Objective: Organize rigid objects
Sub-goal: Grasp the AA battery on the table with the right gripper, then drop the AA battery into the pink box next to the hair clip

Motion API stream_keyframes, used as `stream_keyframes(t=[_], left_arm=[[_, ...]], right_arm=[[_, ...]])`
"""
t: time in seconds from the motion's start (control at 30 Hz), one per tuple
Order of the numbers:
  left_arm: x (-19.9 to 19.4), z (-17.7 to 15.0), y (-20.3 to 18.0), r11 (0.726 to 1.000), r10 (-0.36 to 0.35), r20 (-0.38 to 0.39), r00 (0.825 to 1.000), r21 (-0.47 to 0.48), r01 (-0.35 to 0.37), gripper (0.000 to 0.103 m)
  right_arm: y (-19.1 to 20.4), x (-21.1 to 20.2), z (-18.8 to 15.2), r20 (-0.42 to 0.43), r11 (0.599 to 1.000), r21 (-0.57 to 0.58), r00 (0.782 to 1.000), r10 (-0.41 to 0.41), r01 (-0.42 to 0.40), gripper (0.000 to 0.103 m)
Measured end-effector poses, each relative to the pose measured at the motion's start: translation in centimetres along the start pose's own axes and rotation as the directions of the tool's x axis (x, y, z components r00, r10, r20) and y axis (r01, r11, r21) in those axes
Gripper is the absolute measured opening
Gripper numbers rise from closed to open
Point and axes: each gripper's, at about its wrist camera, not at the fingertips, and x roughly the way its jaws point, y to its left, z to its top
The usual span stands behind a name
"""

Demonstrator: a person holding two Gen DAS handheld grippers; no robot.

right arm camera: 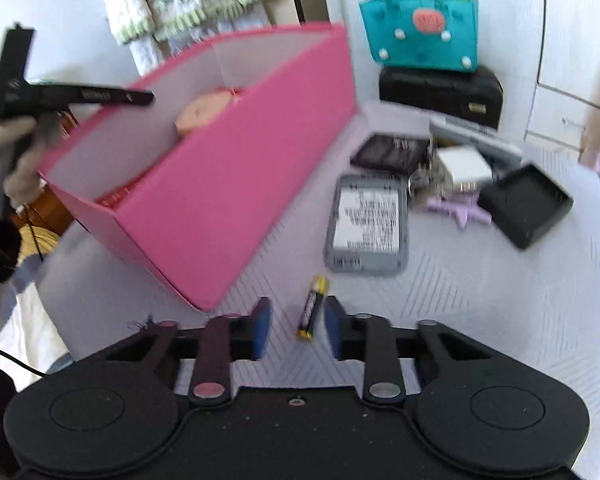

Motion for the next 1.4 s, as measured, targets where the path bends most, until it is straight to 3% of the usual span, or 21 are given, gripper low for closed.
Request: stream_keyframes(t=[0.2,0.23,0.3,0.4,0.57,0.8,1.03,1.17,1.4], left_arm=[[0.0,0.0,0.0,1.000,-0.002,0.000,1.000,-0.005,0.002,0.007],[0.0,0.0,0.0,1.000,-0.003,0.001,1.000,-0.007,0.003,0.007],[0.0,0.0,0.0,1.000,-0.001,0.001,1.000,-0.007,0.001,0.007],[0.0,-0.1,0.0,1.000,-0.003,0.001,1.000,-0.010,0.003,0.007],[-0.1,0.0,0.0,1.000,-0.003,0.002,1.000,-0.006,0.003,0.007],[-0.1,0.1,-0.1,1.000,0.007,0.011,1.000,0.007,-0.007,0.007],[-0.1,0.1,-0.2,1.000,0.010,0.013,1.000,0.014,-0.010,0.007],[-0.1,0.1,-0.2,1.000,0.009,0.013,1.000,0.011,-0.009,0.007],[-0.2,0.1,-0.2,1.000,0.003,0.015,1.000,0.002,-0.004,0.007]], right_arm=[[0.3,1.6,-0.2,-0.016,0.998,-0.021,0.998,-0.060,0.059,0.029],[0.5,1.8,-0.4,-0.010,0.997,-0.043,0.997,-0.071,0.071,0.013],[1.4,1.8,-0.5,-0.019,0.988,-0.126,0.995,-0.095,0.091,0.012],[1.5,1.6,-0.4,-0.023,0.992,-0.091,0.996,-0.086,0.084,0.012],[1.9,-0.5,0.1,0.046,0.987,-0.101,0.991,-0.124,0.129,0.012],[2.4,-4.2,3.2,0.209,0.979,-0.097,0.965,-0.157,0.180,0.012],[4.2,-5.6,8.4,0.348,0.985,-0.146,0.937,-0.036,0.092,0.012],[5.4,-3.1,11.7,0.322,0.977,-0.207,0.947,0.010,0.060,0.012],[7.2,3.8,15.5,0.232,0.952,-0.270,0.969,-0.084,0.147,0.012]])
